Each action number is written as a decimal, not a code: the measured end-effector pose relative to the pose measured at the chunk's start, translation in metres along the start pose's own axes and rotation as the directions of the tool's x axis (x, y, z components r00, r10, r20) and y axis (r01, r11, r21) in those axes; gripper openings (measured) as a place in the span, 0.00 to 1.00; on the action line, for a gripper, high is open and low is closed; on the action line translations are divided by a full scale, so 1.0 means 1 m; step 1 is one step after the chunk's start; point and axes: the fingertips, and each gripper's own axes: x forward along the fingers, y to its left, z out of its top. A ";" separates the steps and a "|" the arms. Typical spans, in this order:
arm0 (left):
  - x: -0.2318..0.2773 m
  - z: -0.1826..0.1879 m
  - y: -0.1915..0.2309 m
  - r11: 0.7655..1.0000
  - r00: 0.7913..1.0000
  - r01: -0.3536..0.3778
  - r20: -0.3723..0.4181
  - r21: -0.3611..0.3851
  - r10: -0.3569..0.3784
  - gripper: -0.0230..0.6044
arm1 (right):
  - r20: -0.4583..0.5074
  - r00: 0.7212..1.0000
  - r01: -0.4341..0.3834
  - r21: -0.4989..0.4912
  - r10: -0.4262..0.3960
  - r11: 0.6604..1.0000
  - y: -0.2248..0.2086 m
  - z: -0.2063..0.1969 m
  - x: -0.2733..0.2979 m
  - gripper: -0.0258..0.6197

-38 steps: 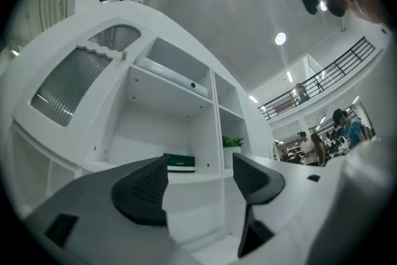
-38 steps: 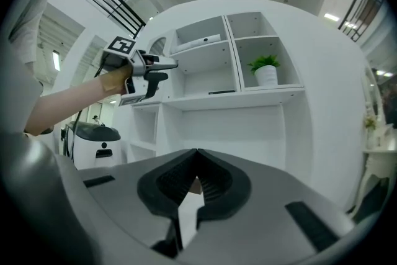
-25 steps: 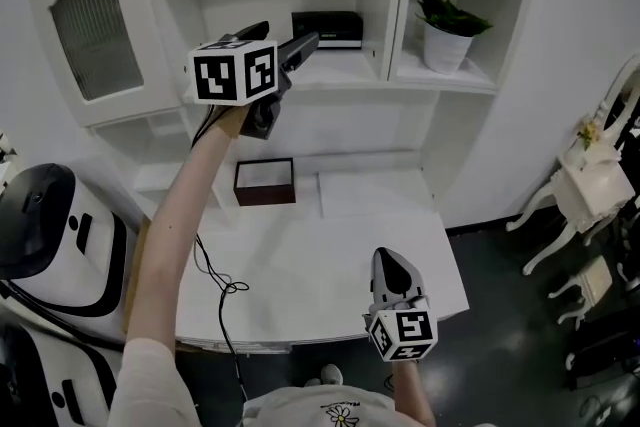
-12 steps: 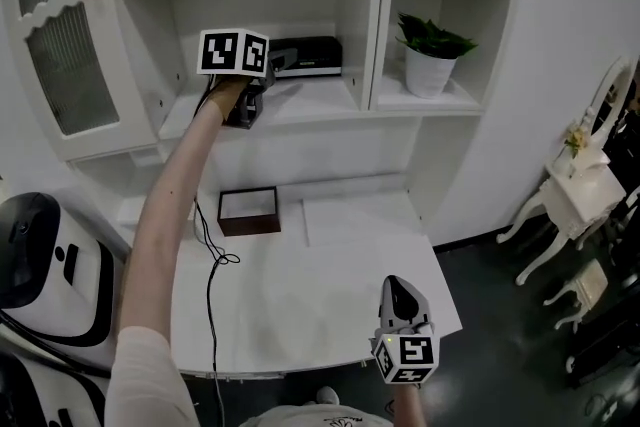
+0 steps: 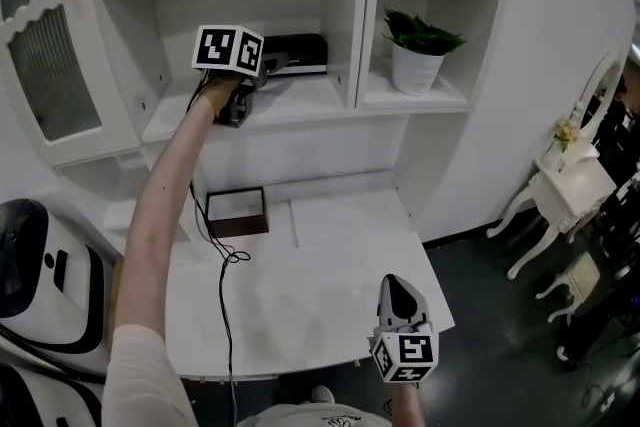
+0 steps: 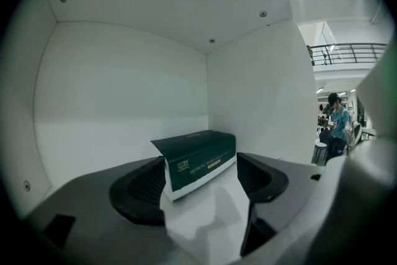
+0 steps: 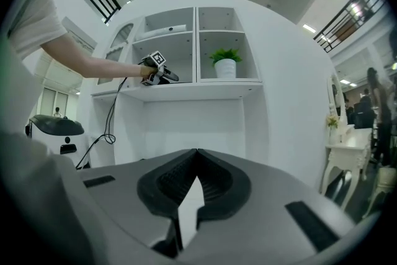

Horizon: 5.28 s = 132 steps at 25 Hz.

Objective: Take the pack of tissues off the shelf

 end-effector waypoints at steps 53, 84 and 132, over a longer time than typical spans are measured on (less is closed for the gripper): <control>0.002 -0.003 0.023 0.955 0.955 0.297 0.011 0.007 -0.297 0.61 | 0.006 0.997 -0.080 0.086 0.080 0.993 -0.010 0.004 0.035 0.04; 0.003 -0.005 0.020 0.954 0.955 0.298 0.003 -0.015 -0.298 0.69 | -0.003 0.990 -0.136 0.131 0.138 0.982 -0.004 -0.004 0.031 0.04; 0.025 -0.004 0.026 0.910 0.975 0.220 -0.110 0.351 -0.193 0.69 | -0.082 0.945 -0.313 0.052 0.316 0.948 0.031 -0.017 0.037 0.04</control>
